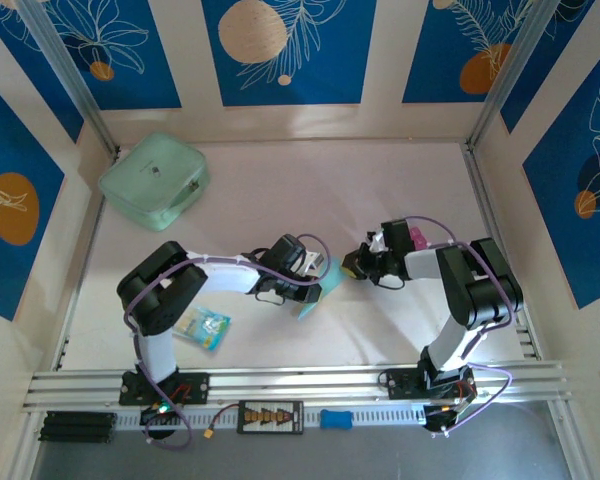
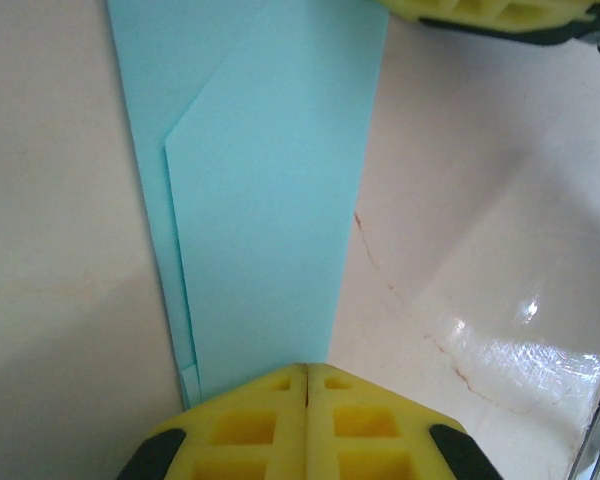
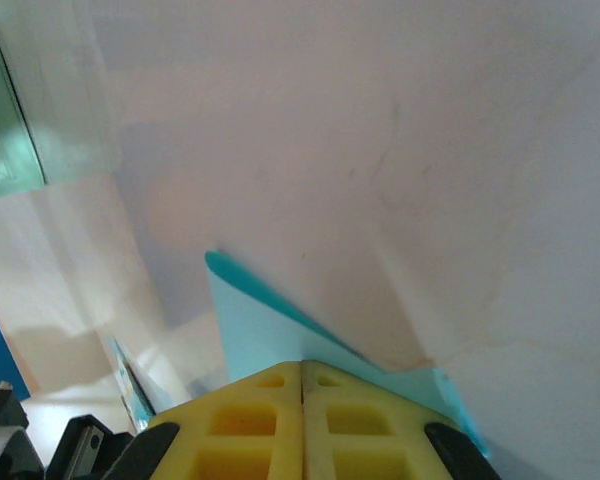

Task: Fold a paper plane with a square sheet of paper (pick it up from the middle)
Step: Fold the wing for the fifth time at the center of the table.

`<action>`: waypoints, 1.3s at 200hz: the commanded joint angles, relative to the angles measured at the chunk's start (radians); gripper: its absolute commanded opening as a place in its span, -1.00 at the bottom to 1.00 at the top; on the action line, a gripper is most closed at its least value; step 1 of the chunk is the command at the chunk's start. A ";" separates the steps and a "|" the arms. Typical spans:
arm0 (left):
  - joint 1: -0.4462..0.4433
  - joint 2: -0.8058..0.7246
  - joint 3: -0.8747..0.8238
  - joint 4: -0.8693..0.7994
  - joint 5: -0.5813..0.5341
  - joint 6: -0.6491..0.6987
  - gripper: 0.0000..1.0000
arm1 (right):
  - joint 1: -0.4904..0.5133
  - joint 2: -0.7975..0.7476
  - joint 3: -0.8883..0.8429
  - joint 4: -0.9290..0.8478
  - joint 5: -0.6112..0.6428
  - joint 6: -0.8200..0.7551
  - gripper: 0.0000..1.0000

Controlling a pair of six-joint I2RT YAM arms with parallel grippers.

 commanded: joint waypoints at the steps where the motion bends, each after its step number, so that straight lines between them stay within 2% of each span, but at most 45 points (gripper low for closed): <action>1: 0.006 0.061 -0.043 -0.185 -0.022 0.023 -1.00 | -0.058 0.021 -0.014 -0.012 0.150 -0.002 -0.82; 42: 0.006 0.060 -0.042 -0.187 -0.021 0.022 -1.00 | -0.101 -0.017 -0.059 0.116 0.084 0.044 -0.79; 70: 0.005 0.058 -0.042 -0.185 -0.020 0.022 -1.00 | -0.099 -0.103 -0.063 0.106 0.067 0.036 -0.78; 110: 0.006 0.054 -0.044 -0.181 -0.023 0.016 -1.00 | -0.012 -0.227 -0.078 0.066 0.070 0.018 -0.73; 163: 0.006 0.046 -0.045 -0.176 -0.024 0.009 -1.00 | 0.120 -0.106 -0.051 0.062 0.081 0.031 -0.79; 188: 0.006 0.036 -0.037 -0.173 0.001 0.006 -1.00 | 0.109 -0.049 -0.084 0.056 0.123 0.035 -0.83; 214: 0.002 0.012 -0.023 -0.173 0.027 -0.009 -1.00 | 0.056 -0.003 -0.147 0.168 0.065 0.061 -0.86; 260: -0.006 -0.037 -0.001 -0.189 0.056 -0.016 -0.97 | 0.066 0.011 -0.104 0.078 0.087 0.016 -0.87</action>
